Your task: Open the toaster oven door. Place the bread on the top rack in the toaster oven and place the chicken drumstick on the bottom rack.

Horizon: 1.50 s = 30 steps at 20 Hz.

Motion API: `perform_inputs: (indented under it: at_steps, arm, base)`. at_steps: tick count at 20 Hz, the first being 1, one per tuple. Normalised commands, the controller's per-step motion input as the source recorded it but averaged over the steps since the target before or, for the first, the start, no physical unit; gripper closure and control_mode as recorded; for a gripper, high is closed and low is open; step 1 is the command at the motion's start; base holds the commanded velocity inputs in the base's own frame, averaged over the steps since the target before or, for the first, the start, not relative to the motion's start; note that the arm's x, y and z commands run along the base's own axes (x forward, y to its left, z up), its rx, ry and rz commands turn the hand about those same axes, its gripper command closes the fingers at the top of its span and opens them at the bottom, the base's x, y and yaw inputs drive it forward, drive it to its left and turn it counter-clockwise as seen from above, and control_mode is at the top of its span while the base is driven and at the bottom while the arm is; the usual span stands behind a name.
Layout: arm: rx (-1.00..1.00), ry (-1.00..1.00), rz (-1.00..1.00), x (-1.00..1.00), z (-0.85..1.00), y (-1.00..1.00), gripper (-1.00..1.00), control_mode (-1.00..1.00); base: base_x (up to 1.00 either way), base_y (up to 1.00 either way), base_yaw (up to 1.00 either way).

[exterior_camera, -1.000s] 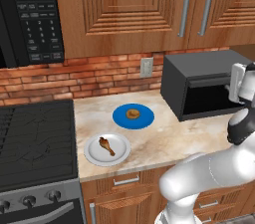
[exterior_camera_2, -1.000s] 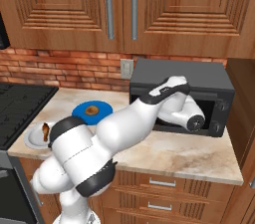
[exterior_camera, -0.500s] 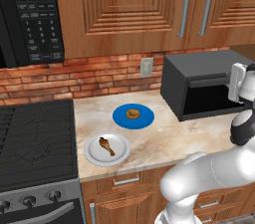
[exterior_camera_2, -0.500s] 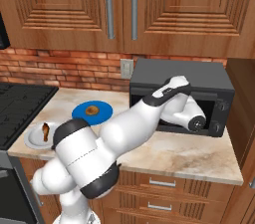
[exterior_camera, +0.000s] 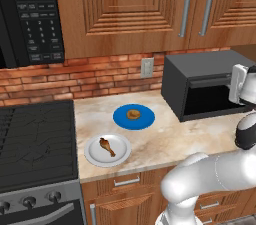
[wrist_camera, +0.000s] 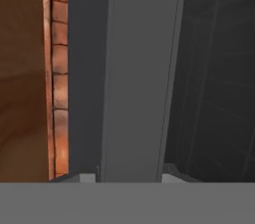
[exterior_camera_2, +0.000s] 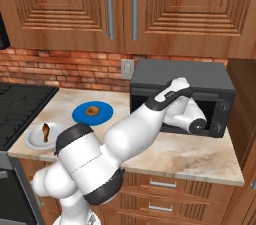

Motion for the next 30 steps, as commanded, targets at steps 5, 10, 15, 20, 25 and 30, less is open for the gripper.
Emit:
perform_inputs:
  at_steps: [5, 10, 15, 20, 25, 30]
  arm:
    - [0.0, 0.02, -0.02, 0.23, -0.11, 0.1, 1.0, -1.0]
    - [0.0, 0.18, -0.01, 0.21, -0.24, 0.13, 1.0, -1.0]
    - [0.0, 0.28, 0.0, 0.18, -0.4, 0.2, 1.0, -1.0]
    - [0.0, 0.34, 0.0, 0.21, -0.54, 0.32, 1.0, -1.0]
    - [0.05, 0.22, 0.0, 0.26, -0.69, 0.43, 1.0, -1.0]
    - [0.14, 0.07, 0.0, 0.24, -0.88, 0.46, 1.0, -1.0]
  base:
    - [0.0, 0.0, 0.0]
    - [0.0, 0.0, 0.0]
    - [0.0, 0.0, 0.0]
    - [0.0, 0.0, 0.0]
    - [0.0, 0.0, 0.0]
    - [0.0, 0.0, 0.0]
